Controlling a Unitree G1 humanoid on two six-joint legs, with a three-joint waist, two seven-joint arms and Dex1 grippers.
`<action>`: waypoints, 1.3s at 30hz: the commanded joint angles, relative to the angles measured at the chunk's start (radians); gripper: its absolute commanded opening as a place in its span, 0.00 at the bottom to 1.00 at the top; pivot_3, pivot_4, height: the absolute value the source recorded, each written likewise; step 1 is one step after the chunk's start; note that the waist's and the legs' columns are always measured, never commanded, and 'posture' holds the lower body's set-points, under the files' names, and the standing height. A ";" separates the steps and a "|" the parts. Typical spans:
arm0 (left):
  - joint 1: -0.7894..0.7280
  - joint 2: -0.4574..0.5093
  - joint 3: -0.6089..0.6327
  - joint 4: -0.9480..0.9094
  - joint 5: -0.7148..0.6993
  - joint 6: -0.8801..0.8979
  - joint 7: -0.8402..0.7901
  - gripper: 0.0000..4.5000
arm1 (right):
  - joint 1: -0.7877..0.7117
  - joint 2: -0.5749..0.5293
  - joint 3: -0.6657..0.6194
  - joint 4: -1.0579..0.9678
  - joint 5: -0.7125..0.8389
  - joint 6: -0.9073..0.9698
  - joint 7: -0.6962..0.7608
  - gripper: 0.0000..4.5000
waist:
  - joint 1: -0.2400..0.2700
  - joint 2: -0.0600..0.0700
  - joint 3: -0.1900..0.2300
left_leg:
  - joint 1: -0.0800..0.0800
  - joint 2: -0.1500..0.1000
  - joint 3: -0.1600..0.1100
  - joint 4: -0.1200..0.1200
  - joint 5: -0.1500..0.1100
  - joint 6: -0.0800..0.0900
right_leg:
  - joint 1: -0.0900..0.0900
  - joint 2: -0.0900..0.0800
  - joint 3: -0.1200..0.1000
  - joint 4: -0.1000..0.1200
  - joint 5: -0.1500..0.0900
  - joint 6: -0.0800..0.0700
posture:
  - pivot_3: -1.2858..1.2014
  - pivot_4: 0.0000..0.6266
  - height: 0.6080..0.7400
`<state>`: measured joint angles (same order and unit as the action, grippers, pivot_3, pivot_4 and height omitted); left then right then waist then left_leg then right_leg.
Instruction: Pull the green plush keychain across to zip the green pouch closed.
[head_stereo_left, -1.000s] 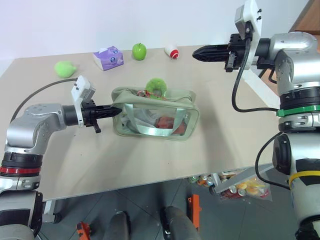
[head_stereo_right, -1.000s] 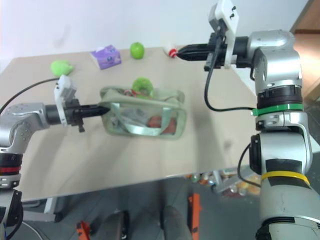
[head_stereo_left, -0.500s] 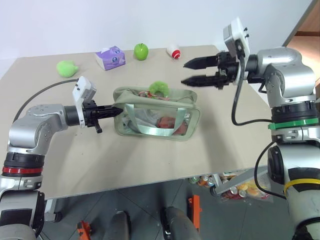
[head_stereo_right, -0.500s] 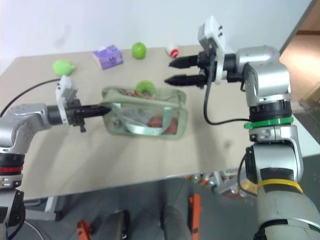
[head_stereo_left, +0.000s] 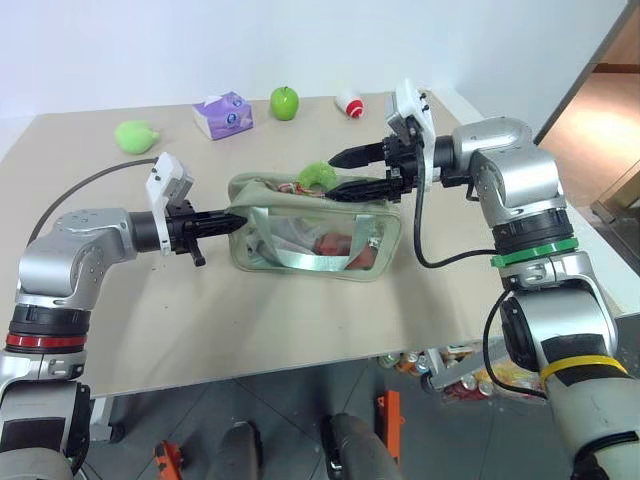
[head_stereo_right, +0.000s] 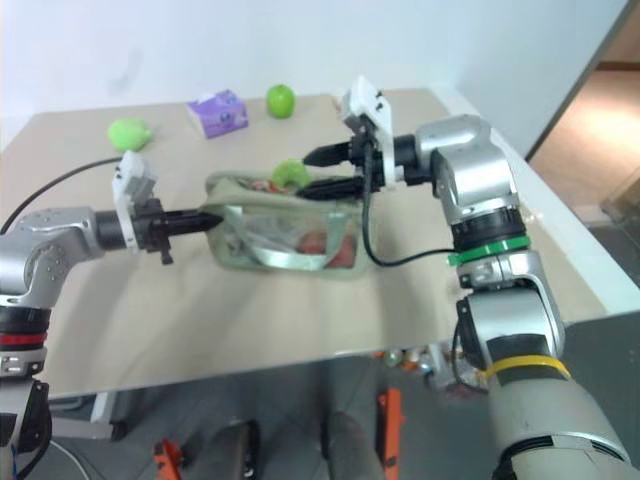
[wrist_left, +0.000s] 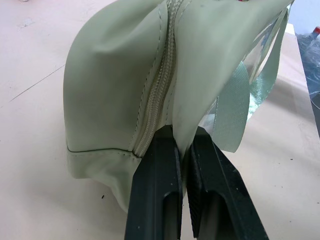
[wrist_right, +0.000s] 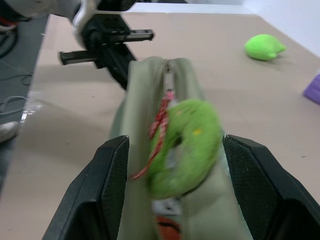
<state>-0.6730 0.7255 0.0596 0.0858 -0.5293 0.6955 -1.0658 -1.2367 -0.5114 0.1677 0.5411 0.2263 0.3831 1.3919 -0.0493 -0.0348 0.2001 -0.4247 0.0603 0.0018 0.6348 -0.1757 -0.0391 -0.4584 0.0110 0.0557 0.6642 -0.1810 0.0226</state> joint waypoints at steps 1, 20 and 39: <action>0.003 0.007 0.021 -0.042 -0.009 -0.001 0.009 0.00 | -0.050 0.011 -0.001 0.044 -0.025 -0.064 -0.001 0.68 | 0.000 0.000 0.000 | 0.000 0.000 0.000 0.000 0.000 0.000 | 0.000 0.000 0.000 0.000 0.000 0.000 | 0.52 0.24 1.00; 0.042 0.013 0.043 -0.080 -0.018 0.011 0.026 0.00 | -0.081 0.061 -0.011 0.158 -0.043 -0.150 0.009 0.34 | 0.000 0.000 0.000 | 0.000 0.000 0.000 0.000 0.000 0.000 | 0.000 0.000 0.000 0.000 0.000 0.000 | 0.52 0.24 1.00; 0.042 0.005 0.029 -0.072 -0.029 0.012 0.034 0.00 | -0.123 -0.042 -0.064 0.176 -0.022 -0.123 0.020 0.01 | 0.000 0.000 0.000 | 0.000 0.000 0.000 0.000 0.000 0.000 | 0.000 0.000 0.000 0.000 0.000 0.000 | 0.52 0.24 1.00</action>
<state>-0.6288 0.7251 0.0803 0.0283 -0.5536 0.7055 -1.0306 -1.3084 -0.5202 0.1529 0.7230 0.1859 0.2555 1.4117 -0.0492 -0.0348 0.2001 -0.4245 0.0605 0.0018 0.6347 -0.1757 -0.0391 -0.4585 0.0111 0.0558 0.6642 -0.1810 0.0224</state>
